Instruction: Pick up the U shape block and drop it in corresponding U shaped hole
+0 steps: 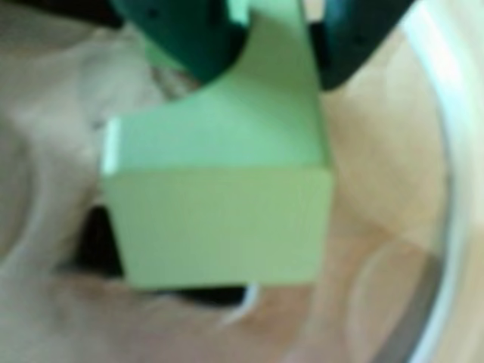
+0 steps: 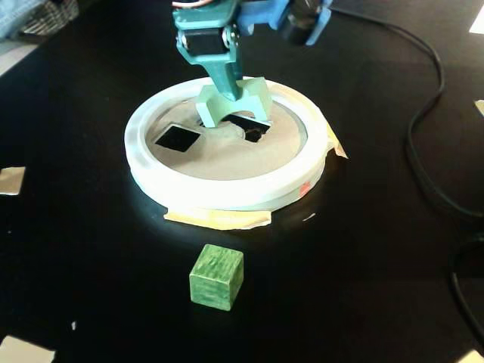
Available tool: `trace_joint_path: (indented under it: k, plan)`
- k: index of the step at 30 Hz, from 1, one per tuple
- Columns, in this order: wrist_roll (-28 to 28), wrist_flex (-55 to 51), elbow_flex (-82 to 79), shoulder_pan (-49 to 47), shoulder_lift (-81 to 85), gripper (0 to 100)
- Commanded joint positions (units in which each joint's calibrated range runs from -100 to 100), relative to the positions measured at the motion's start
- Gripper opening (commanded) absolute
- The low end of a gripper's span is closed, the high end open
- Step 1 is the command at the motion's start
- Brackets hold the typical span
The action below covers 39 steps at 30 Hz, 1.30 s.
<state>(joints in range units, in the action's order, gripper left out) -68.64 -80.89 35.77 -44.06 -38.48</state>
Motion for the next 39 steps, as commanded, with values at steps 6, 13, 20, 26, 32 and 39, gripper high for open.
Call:
trace_joint_path:
  k: [6,13,20,26,32,39]
  plan:
    - [0.49,0.16,4.66,2.48,1.35,1]
    - [0.39,0.06,4.57,1.23,1.53,1]
    - [-1.17,-4.36,4.66,1.11,1.71,1]
    - [-2.49,-5.56,5.57,-1.14,1.35,1]
    - [-2.54,-2.75,5.67,-2.51,1.26,1]
    - [-2.49,2.97,5.57,-1.76,1.17,1]
